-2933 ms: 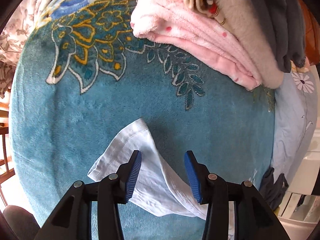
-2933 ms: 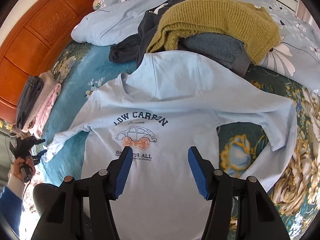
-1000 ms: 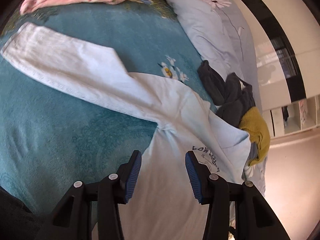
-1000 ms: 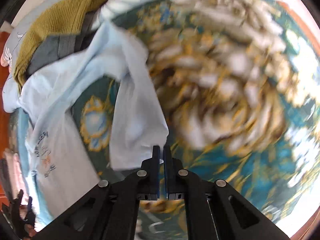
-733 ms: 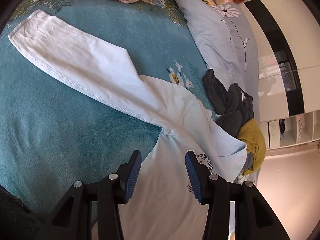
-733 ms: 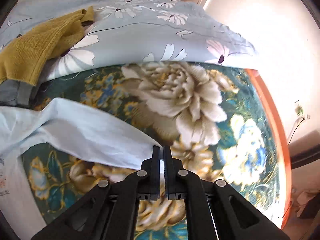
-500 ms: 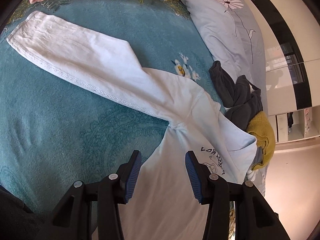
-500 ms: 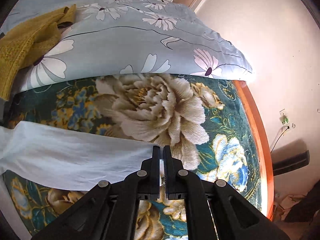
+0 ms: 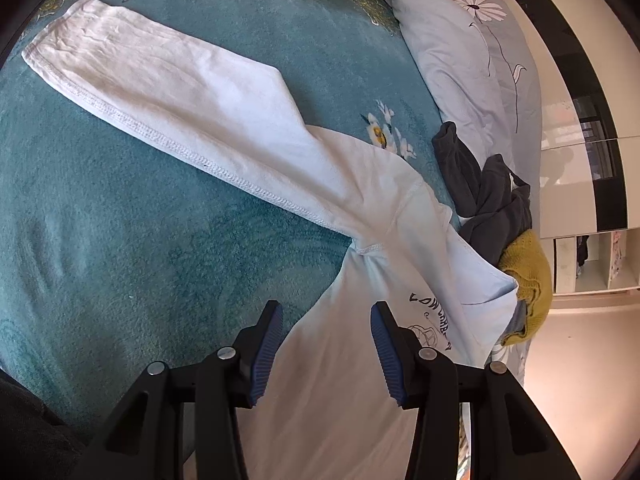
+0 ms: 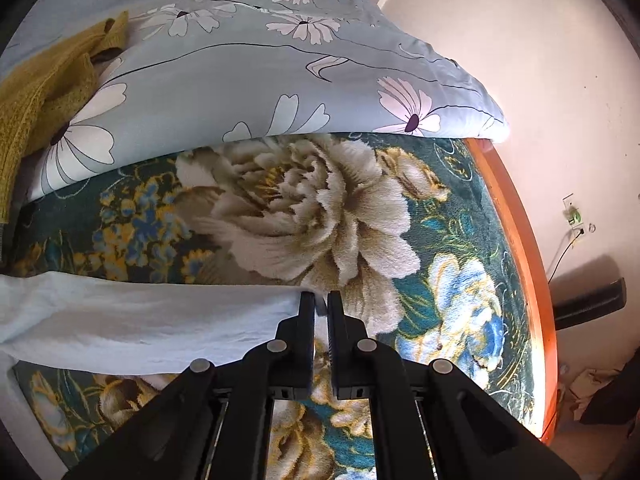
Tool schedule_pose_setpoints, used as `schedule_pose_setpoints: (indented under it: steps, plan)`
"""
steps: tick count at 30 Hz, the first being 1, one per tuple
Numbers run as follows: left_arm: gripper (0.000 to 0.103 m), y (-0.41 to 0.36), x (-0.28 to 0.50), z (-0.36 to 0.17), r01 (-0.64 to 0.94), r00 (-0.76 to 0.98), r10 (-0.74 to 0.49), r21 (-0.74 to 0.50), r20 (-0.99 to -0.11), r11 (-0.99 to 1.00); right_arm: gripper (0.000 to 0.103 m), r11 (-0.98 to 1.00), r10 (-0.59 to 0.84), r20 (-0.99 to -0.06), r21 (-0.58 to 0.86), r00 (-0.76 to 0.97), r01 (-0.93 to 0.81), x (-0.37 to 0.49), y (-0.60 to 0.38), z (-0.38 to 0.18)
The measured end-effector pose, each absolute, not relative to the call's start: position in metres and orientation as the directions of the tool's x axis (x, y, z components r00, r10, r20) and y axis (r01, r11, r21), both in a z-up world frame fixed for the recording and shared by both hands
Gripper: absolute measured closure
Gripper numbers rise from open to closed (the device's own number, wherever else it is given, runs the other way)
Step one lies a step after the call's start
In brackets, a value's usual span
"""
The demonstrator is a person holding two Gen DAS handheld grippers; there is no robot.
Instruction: Fold clothes
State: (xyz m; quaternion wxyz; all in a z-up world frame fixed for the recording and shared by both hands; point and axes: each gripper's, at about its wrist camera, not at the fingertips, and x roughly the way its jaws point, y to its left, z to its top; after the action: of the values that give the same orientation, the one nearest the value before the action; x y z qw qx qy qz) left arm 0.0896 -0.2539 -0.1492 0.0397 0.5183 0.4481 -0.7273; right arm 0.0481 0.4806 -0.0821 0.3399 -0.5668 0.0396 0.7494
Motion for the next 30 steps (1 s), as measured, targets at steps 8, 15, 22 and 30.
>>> schedule_pose_setpoints:
  steps: [8, 15, 22, 30]
  plan:
    - [0.049, -0.252, 0.089, -0.146, 0.506, -0.474, 0.412, -0.623, -0.778, -0.596, 0.073, -0.710, 0.329, -0.916, -0.081, -0.228, -0.699, 0.073, 0.518, -0.071]
    - [0.049, -0.243, 0.084, -0.147, 0.497, -0.436, 0.398, -0.584, -0.807, -0.641, 0.068, -0.568, 0.007, -0.932, 0.294, -0.361, -0.769, 0.108, 0.509, -0.136]
    - [0.049, -0.243, 0.085, -0.149, 0.511, -0.440, 0.382, -0.576, -0.813, -0.638, 0.068, -0.282, -0.018, -0.887, 0.447, -0.461, -0.849, 0.121, 0.523, -0.170]
    - [0.049, -0.242, 0.083, -0.150, 0.517, -0.437, 0.380, -0.574, -0.815, -0.635, 0.099, -0.279, 0.023, -0.896, 0.420, -0.443, -0.864, 0.105, 0.525, -0.163]
